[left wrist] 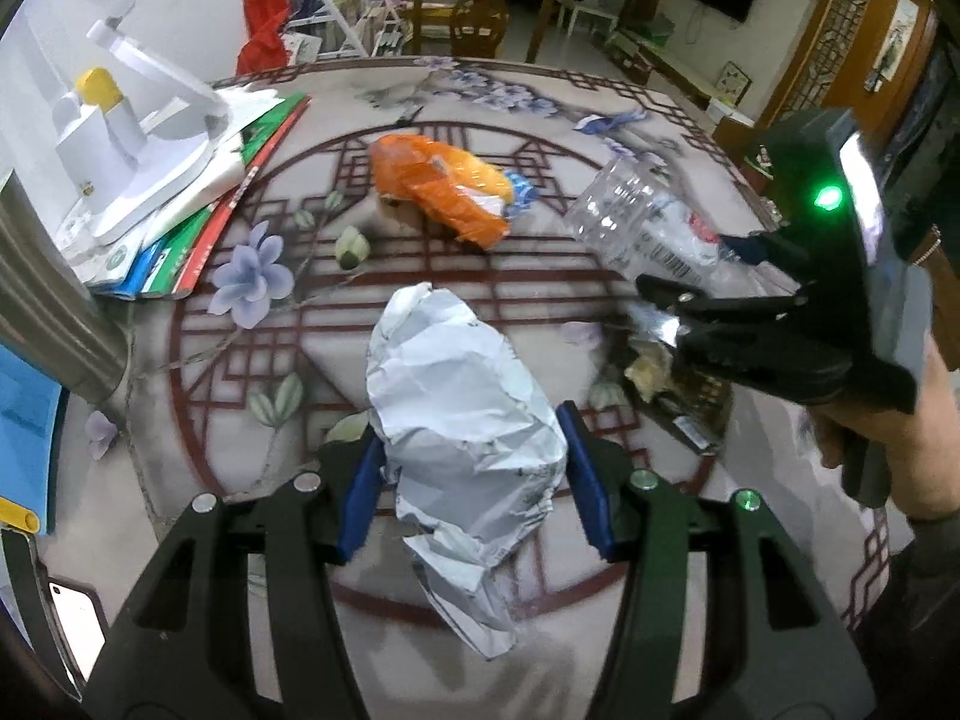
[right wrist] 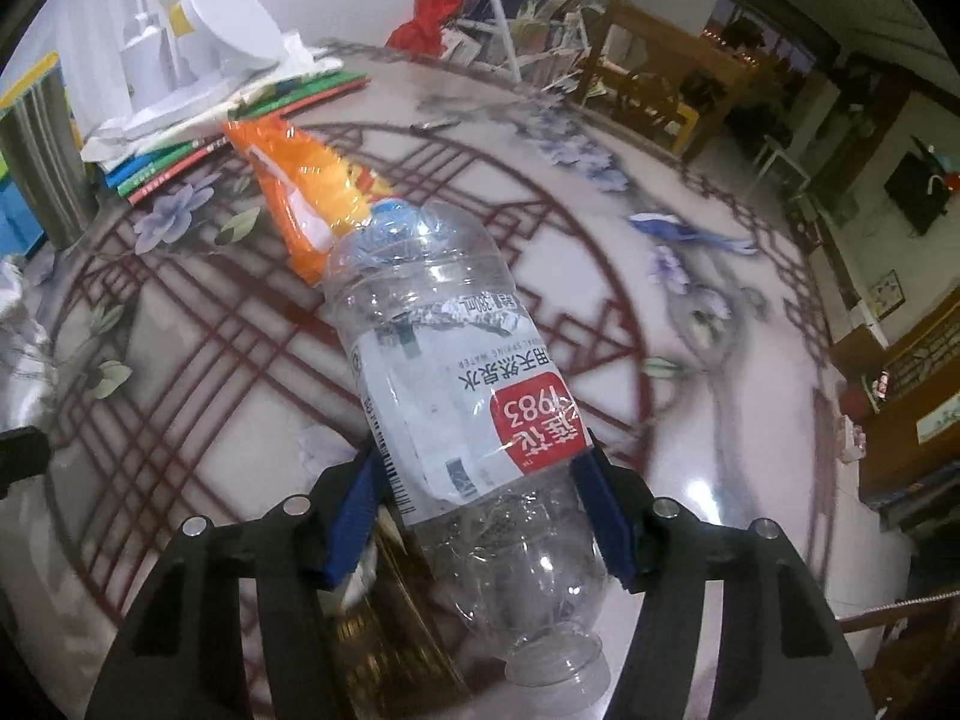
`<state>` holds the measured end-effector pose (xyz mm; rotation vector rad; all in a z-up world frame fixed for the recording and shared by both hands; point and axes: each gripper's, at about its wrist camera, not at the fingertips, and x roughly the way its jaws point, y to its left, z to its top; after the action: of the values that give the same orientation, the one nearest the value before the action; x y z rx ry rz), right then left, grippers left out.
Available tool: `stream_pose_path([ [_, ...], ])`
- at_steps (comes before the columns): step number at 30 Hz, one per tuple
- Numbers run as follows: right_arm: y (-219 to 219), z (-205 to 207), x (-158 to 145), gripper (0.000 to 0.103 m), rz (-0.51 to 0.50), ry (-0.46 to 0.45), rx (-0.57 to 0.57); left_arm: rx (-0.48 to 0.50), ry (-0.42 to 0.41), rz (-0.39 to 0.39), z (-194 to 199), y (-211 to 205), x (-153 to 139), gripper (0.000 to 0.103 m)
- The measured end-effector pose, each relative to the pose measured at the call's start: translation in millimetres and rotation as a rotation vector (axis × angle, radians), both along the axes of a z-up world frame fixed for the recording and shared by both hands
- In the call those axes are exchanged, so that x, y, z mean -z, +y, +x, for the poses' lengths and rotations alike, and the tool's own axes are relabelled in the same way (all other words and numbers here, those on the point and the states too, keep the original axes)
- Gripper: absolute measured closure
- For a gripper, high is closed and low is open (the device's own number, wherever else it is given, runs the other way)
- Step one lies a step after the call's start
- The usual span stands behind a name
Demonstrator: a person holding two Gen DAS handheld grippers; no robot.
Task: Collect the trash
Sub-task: 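Grasp the clear plastic water bottle with the right gripper while the left grasps the crumpled foil, then carry the water bottle and foil over the red bin with both grippers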
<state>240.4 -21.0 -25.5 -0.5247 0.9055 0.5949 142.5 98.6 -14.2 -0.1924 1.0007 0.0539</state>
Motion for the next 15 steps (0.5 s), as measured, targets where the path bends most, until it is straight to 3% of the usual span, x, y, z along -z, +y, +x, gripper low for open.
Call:
stream_pose_path([
  [8, -57.7, -40.8, -47.4, 0.044, 0.091, -0.019, 0.091, 0.072, -0.018, -0.002, -13.3, -33.1, -2.9, 0.051],
  [15, -123.7, -86.6, -64.7, 0.044, 0.157, -0.018, 0.191, 0.139, -0.059, 0.03, -32.0, -76.1, -23.5, 0.051],
])
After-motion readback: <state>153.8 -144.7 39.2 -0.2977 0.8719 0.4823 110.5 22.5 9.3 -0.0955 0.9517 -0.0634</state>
